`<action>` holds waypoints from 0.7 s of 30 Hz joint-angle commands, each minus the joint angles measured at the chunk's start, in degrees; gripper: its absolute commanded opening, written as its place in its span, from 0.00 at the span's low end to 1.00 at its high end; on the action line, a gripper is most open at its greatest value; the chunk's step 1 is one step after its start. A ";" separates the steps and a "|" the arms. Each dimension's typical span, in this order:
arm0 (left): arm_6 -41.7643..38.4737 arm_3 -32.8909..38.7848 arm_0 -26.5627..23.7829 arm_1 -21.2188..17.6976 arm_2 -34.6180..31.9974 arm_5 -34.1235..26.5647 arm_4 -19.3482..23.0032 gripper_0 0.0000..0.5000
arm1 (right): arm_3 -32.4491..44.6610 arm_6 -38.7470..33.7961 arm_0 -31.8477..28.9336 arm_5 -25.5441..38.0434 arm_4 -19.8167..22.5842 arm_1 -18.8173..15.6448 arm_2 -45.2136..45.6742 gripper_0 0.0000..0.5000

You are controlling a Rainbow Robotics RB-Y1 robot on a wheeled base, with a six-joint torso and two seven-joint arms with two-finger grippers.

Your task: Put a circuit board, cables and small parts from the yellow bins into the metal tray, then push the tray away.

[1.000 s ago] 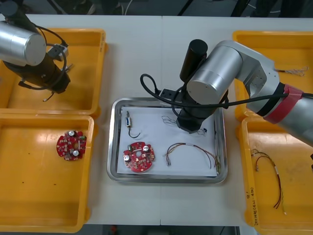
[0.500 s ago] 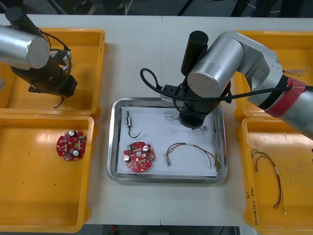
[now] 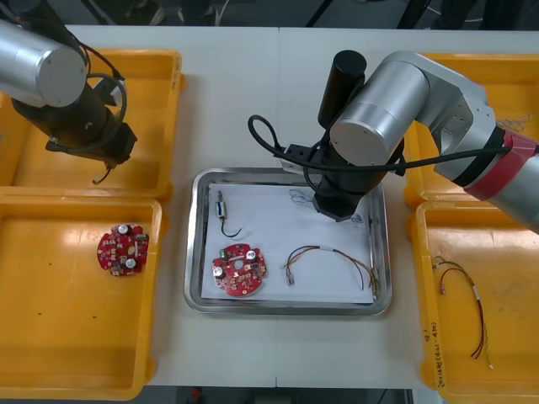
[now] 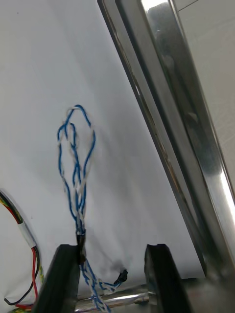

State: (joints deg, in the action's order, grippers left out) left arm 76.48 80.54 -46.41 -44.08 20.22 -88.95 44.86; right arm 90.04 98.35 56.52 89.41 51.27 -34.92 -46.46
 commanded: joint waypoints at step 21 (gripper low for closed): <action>-0.36 6.12 -5.18 -8.74 -11.87 -17.39 0.66 0.00 | 3.91 0.70 2.46 1.03 1.55 -2.35 0.14 1.00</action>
State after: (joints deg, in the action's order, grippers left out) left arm 74.68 85.13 -48.30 -50.35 11.64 -104.26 46.39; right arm 91.61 98.36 56.54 90.04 52.11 -35.20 -46.46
